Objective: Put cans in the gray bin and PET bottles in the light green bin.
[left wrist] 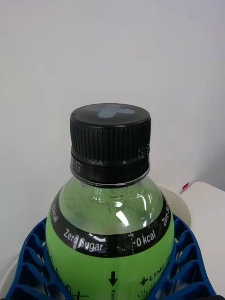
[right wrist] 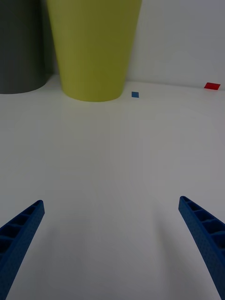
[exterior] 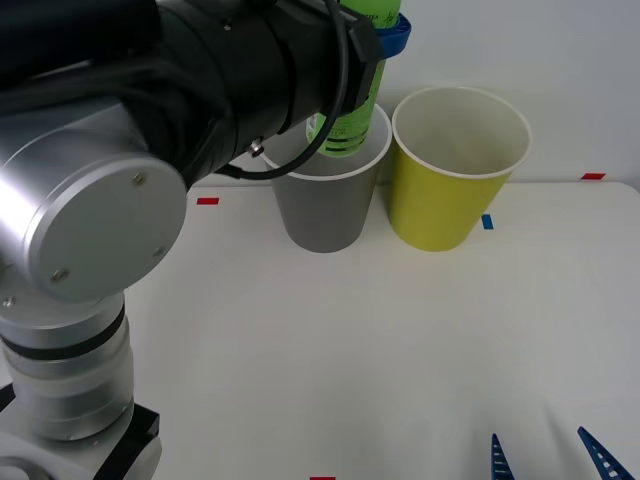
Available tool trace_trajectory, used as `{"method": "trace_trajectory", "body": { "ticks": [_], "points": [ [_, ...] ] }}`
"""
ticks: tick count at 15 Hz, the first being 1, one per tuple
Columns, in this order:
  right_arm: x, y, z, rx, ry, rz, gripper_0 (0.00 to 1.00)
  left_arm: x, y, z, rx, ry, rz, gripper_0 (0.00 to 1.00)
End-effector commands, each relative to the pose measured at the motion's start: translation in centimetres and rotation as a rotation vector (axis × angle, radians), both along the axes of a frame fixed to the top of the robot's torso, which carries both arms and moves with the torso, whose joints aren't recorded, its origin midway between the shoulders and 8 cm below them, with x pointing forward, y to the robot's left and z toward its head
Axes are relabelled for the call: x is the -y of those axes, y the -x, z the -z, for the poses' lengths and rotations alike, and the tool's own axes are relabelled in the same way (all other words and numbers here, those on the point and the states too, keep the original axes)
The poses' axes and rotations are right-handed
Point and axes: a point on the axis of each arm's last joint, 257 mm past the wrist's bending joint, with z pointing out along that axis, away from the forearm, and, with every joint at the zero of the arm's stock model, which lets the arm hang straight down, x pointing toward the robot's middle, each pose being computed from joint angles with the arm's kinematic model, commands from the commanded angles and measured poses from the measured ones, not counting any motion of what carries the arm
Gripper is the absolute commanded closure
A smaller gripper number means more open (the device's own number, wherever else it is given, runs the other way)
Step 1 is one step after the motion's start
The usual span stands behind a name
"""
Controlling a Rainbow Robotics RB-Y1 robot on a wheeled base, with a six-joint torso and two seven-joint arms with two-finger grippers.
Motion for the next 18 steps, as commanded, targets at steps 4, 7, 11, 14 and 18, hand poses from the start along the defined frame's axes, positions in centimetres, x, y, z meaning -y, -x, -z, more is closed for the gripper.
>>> {"method": "trace_trajectory", "body": {
  "ticks": [4,7,11,14,18],
  "points": [
    [0.0,0.0,0.0,0.000,0.000,0.000,0.00,8.2,-6.3,-1.0,-0.054,0.089,0.097,0.99],
    [0.0,0.0,0.0,0.000,0.000,0.000,0.00,11.1,-8.4,-0.7,-0.024,0.086,0.110,0.99],
    [0.0,0.0,0.0,0.000,0.000,0.000,0.00,12.0,-11.1,0.0,-0.011,0.099,0.094,0.99],
    [0.0,0.0,0.0,0.000,0.000,0.000,0.00,12.4,-13.0,1.2,0.008,0.133,0.082,0.99],
    [0.0,0.0,0.0,0.000,0.000,0.000,0.00,14.4,-13.1,3.0,0.008,0.177,0.116,1.00]
  ]
}}
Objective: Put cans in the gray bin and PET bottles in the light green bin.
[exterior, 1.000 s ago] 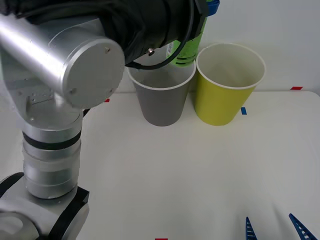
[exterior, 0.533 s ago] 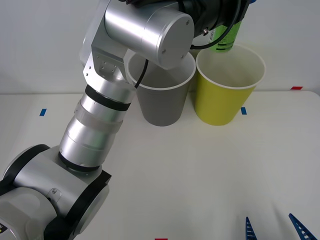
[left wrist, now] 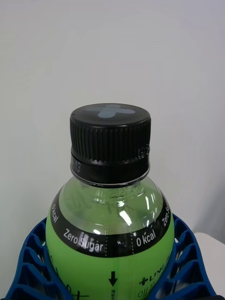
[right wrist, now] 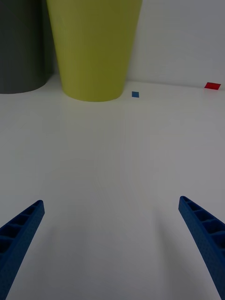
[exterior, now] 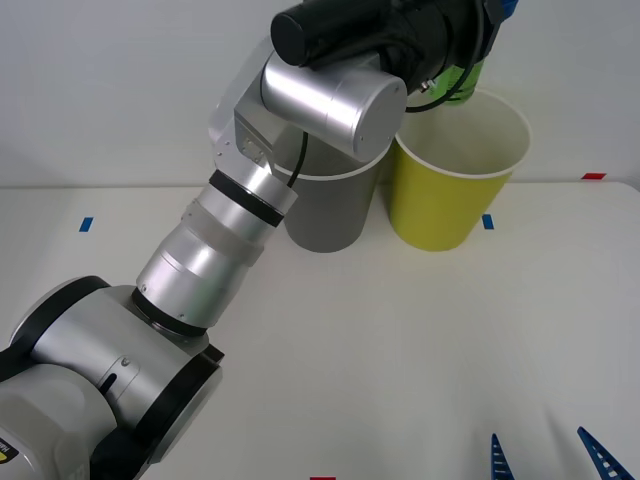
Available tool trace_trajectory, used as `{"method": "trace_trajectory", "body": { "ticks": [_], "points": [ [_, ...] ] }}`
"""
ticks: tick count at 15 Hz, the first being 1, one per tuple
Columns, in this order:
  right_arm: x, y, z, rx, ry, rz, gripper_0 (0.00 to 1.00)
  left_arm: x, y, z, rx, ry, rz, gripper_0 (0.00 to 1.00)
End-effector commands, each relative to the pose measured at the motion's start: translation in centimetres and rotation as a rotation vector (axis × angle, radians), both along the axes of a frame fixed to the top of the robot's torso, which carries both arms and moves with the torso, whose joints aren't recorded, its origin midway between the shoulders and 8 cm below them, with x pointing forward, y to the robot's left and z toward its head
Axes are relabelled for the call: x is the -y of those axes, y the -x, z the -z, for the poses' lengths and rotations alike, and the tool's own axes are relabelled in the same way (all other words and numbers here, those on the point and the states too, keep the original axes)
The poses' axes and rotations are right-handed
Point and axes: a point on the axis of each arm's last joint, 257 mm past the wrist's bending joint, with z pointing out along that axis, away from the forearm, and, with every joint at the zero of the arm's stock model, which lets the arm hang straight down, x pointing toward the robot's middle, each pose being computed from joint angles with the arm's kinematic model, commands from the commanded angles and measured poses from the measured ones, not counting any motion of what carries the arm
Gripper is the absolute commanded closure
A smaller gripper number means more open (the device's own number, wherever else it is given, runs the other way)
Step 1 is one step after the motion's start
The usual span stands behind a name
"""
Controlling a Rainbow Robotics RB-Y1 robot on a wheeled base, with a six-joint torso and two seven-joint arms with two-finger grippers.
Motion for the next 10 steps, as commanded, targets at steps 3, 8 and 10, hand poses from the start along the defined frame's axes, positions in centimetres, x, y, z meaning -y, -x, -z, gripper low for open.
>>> {"method": "trace_trajectory", "body": {
  "ticks": [3,8,10],
  "points": [
    [0.0,0.0,0.0,0.000,0.000,0.000,0.00,1.8,0.9,1.4,-0.038,0.023,0.047,1.00],
    [0.0,0.0,0.0,0.000,0.000,0.000,0.00,2.6,1.2,2.3,-0.055,0.013,0.061,1.00],
    [0.0,0.0,0.0,0.000,0.000,0.000,0.00,2.6,1.2,2.3,-0.050,0.011,0.061,1.00]
  ]
}}
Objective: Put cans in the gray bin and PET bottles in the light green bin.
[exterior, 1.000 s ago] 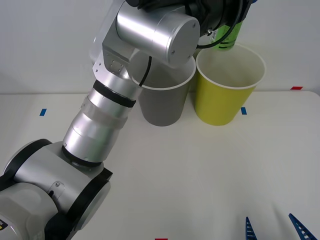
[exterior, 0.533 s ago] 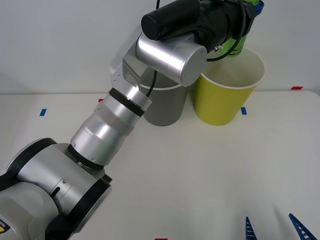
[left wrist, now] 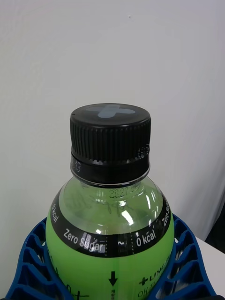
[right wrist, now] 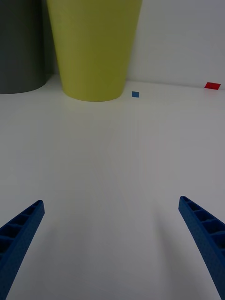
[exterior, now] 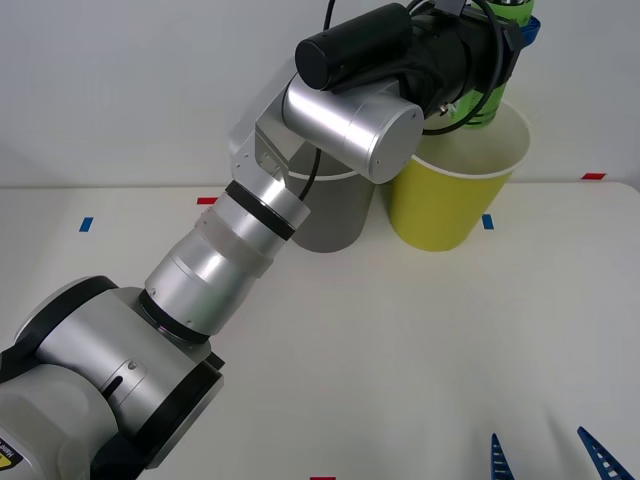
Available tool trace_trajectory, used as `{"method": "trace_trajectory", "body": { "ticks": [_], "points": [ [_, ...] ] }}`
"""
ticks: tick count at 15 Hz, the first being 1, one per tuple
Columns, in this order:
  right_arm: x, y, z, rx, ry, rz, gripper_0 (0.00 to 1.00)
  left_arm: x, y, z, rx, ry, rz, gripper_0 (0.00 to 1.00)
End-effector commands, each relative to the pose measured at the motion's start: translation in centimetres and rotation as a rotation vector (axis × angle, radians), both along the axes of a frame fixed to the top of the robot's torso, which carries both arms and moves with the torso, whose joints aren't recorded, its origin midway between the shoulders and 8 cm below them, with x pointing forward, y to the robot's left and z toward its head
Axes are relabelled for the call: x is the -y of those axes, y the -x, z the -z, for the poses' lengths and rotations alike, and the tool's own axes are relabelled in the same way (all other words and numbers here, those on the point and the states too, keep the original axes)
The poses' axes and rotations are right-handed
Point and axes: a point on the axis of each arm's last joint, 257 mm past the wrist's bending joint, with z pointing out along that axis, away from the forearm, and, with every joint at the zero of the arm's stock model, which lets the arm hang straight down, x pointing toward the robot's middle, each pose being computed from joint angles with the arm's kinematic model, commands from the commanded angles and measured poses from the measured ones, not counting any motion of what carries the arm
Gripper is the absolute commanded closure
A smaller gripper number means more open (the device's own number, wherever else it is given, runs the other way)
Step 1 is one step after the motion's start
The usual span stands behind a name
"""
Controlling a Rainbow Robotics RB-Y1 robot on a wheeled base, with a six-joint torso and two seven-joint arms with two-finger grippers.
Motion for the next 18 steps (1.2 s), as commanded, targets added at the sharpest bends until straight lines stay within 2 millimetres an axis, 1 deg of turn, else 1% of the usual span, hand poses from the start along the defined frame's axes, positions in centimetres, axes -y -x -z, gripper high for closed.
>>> {"method": "trace_trajectory", "body": {
  "ticks": [1,2,3,4,5,11,12,13,14,16,18],
  "points": [
    [0.0,0.0,0.0,0.000,0.000,0.000,0.00,0.1,0.1,0.0,0.007,-0.004,0.001,1.00],
    [0.0,0.0,0.0,0.000,0.000,0.000,0.00,0.2,0.1,0.0,0.023,-0.006,0.001,1.00],
    [0.0,0.0,0.0,0.000,0.000,0.000,0.00,0.6,-0.2,0.5,0.051,0.011,0.001,1.00],
    [0.0,0.0,0.0,0.000,0.000,0.000,0.00,0.9,-0.7,1.3,0.083,0.043,-0.001,1.00],
    [0.0,0.0,0.0,0.000,0.000,0.000,0.00,0.8,-1.2,1.9,0.106,0.074,-0.007,1.00],
    [0.0,0.0,0.0,0.000,0.000,0.000,0.00,0.8,-1.3,2.1,0.090,0.082,-0.004,0.99],
    [0.0,0.0,0.0,0.000,0.000,0.000,0.00,0.8,-1.3,2.1,0.090,0.085,-0.004,0.62],
    [0.0,0.0,0.0,0.000,0.000,0.000,0.00,0.7,-1.3,2.1,0.088,0.085,-0.005,0.19],
    [0.0,0.0,0.0,0.000,0.000,0.000,0.00,0.8,-1.3,2.2,0.078,0.076,-0.005,0.00],
    [0.0,0.0,0.0,0.000,0.000,0.000,0.00,1.0,-0.2,1.4,0.018,0.027,0.012,0.00],
    [0.0,0.0,0.0,0.000,0.000,0.000,0.00,1.1,2.4,-0.5,-0.022,-0.046,0.043,0.00]
  ]
}}
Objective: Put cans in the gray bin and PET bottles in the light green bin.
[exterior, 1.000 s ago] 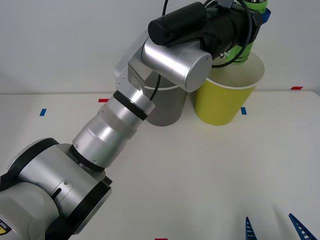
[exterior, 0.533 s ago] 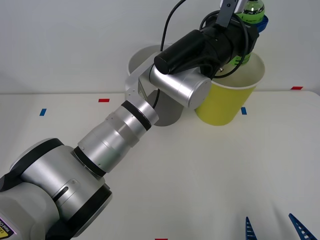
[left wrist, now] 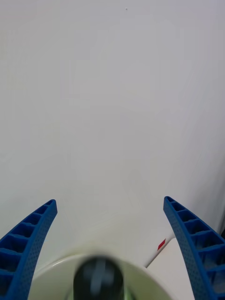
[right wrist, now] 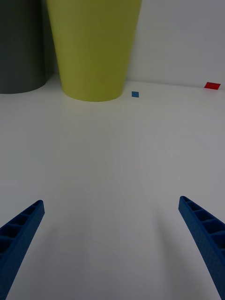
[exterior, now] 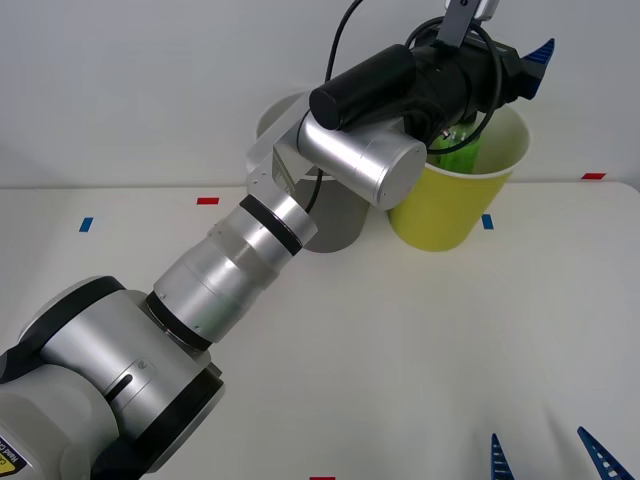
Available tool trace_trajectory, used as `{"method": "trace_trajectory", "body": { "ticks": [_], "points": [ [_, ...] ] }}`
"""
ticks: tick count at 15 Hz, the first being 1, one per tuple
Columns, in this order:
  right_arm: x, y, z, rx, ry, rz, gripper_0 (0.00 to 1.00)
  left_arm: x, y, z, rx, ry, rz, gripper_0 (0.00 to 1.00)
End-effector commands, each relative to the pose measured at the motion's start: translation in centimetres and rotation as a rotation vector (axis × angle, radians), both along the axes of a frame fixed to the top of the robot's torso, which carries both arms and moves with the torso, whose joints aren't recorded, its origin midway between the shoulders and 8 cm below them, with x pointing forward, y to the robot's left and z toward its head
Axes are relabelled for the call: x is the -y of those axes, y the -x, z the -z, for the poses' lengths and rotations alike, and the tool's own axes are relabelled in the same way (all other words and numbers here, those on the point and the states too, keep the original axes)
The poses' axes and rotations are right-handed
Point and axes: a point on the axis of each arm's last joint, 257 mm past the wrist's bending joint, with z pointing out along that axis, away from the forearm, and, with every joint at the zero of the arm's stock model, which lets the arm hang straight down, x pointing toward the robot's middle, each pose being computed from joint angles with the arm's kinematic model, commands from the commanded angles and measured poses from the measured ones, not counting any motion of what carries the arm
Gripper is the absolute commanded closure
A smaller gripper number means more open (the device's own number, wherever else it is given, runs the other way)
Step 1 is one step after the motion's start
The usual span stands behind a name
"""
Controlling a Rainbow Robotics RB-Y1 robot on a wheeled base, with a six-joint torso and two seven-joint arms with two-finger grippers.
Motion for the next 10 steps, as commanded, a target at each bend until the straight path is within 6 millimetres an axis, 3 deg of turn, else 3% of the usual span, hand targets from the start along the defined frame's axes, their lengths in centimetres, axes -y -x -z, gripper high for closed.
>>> {"method": "trace_trajectory", "body": {
  "ticks": [1,6,9,10],
  "points": [
    [0.0,0.0,0.0,0.000,0.000,0.000,0.00,-0.1,3.9,-3.6,-0.047,-0.083,0.046,0.00],
    [0.0,0.0,0.0,0.000,0.000,0.000,0.00,-1.4,7.7,-6.2,-0.058,-0.146,0.076,0.00],
    [0.0,0.0,0.0,0.000,0.000,0.000,0.00,-4.6,8.5,-7.1,-0.063,-0.187,0.049,0.00],
    [0.0,0.0,0.0,0.000,0.000,0.000,0.00,-5.7,8.6,-6.6,-0.060,-0.176,0.041,0.00]
  ]
}}
